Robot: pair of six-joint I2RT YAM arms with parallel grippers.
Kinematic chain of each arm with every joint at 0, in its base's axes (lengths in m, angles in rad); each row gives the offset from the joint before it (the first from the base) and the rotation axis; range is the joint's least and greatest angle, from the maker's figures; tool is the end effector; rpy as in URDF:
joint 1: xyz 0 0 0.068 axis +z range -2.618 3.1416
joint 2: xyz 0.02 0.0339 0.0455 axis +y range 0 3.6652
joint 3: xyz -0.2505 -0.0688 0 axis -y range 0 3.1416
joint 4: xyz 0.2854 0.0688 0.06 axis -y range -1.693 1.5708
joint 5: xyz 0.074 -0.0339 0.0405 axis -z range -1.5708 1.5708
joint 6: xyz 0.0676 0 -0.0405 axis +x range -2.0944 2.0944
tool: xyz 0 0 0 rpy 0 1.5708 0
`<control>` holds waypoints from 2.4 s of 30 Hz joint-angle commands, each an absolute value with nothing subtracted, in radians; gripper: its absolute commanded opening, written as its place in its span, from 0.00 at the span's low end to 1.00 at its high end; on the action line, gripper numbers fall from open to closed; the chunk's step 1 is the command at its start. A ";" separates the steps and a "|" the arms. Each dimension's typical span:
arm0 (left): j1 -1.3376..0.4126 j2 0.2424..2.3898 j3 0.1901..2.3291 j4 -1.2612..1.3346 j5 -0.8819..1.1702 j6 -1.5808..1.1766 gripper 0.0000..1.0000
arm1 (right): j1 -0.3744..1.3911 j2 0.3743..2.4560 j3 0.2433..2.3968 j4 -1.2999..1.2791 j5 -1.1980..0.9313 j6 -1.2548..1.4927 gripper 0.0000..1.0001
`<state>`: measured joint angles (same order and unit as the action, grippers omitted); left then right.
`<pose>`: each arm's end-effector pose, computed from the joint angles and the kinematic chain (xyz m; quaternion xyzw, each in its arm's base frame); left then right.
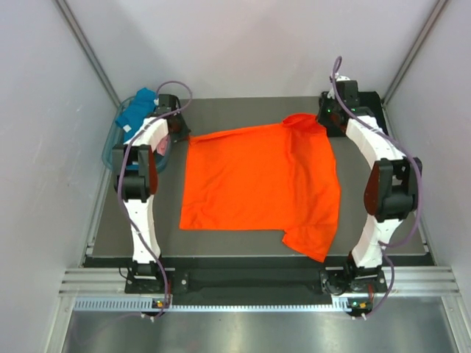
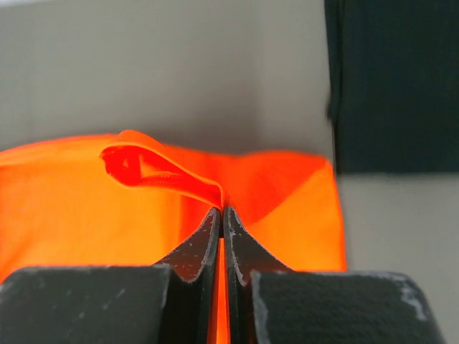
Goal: Fold and stack the t-shirts
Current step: Fold the tshirt
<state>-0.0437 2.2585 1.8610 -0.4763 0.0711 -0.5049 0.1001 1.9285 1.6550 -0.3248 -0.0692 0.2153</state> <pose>0.5554 -0.0291 0.1435 -0.2029 0.9172 -0.1246 0.3195 0.5125 0.0562 0.2492 0.0347 0.8830 0.1036 0.4564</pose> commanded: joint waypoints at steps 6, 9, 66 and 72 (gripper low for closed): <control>-0.038 1.991 1.666 -0.577 0.064 -0.443 0.00 | 0.089 1.613 1.456 -0.472 -0.051 0.239 0.00; -0.038 1.986 1.670 -0.673 0.045 -0.420 0.00 | 0.087 1.556 1.393 -0.522 -0.063 0.241 0.00; -0.046 1.982 1.440 -0.696 0.103 -0.457 0.09 | 0.077 1.476 1.112 -0.598 -0.032 0.169 0.01; -0.046 1.931 1.457 -0.692 0.109 -0.423 0.43 | 0.077 1.424 1.030 -0.664 -0.115 0.199 0.23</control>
